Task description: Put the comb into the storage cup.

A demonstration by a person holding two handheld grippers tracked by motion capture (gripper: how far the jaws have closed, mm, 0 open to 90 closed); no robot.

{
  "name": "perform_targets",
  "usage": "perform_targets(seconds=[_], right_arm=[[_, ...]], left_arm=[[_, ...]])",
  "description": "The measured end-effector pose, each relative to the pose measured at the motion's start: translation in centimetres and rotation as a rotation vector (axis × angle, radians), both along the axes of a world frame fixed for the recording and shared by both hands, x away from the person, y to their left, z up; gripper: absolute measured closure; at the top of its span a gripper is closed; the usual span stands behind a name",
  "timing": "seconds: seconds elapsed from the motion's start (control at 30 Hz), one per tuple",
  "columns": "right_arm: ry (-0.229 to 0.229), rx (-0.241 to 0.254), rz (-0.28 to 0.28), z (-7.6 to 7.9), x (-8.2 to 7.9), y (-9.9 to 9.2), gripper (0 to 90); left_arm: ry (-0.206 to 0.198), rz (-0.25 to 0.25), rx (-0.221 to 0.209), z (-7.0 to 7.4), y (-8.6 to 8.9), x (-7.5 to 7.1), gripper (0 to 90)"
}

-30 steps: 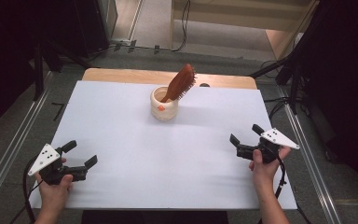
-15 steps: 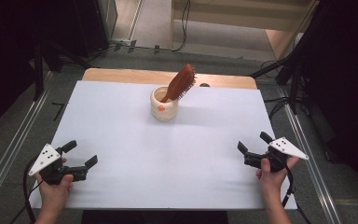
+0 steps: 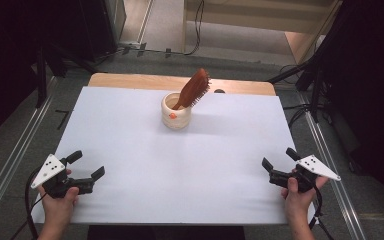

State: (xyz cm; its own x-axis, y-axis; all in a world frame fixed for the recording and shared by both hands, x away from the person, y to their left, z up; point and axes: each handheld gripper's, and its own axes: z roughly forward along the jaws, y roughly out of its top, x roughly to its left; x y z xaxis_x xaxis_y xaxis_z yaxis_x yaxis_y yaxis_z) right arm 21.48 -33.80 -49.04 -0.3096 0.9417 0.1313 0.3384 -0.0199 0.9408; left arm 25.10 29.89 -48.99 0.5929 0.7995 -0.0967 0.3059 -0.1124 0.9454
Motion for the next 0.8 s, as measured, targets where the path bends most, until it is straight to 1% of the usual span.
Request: perform_targets(seconds=[0.5,0.8], right_arm=[[0.001,-0.008,-0.016,-0.6,-1.4,-0.9,0.0],[0.000,-0.007,-0.008,-0.9,-2.1,-1.4,0.0]], left_arm=[[-0.001,0.000,-0.001,0.0,0.0,0.0,0.1],[-0.001,0.001,-0.001,0.0,0.0,0.0,0.0]])
